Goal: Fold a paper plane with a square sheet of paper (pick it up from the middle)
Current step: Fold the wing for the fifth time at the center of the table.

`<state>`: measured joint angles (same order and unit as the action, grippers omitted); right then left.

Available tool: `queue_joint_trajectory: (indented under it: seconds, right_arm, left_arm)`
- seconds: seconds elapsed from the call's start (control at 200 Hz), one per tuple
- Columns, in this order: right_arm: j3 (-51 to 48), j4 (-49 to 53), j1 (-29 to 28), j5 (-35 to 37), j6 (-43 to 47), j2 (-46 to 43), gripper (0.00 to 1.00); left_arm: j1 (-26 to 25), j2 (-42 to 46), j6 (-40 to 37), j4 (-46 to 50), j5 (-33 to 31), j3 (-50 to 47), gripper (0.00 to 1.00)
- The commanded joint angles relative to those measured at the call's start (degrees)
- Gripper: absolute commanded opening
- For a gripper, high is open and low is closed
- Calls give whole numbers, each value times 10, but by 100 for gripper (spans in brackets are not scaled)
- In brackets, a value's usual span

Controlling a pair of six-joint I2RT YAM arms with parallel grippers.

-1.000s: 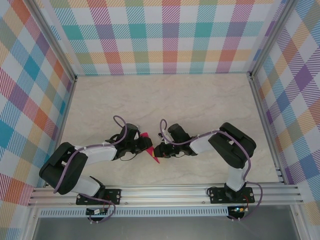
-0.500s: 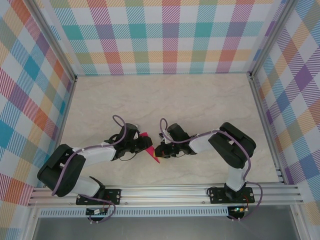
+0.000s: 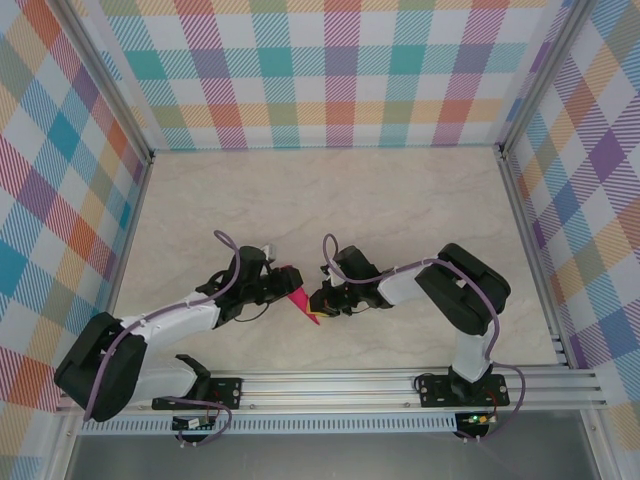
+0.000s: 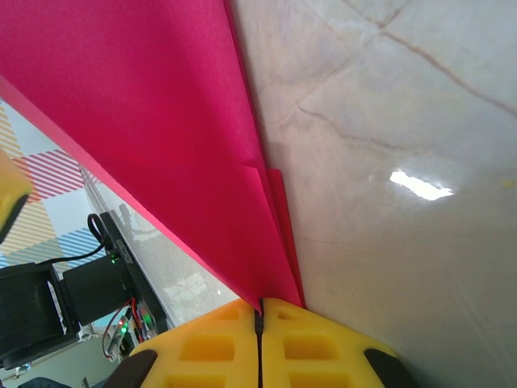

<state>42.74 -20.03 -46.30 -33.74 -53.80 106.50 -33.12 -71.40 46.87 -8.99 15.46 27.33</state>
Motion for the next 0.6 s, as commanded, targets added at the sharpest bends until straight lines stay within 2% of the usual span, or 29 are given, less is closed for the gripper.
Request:
queue_joint_trajectory:
  seconds: [0.0,0.17,0.595]
  right_arm:
    - [7,24,0,5,-11,24,6]
    - [11,27,0,3,-10,29,7]
    - [3,36,0,10,-5,28,8]
  left_arm:
    - [7,-23,-5,-29,14,-4,40]
    - [7,-67,-10,-42,20,9,39]
    - [6,-138,-19,-11,-40,26,37]
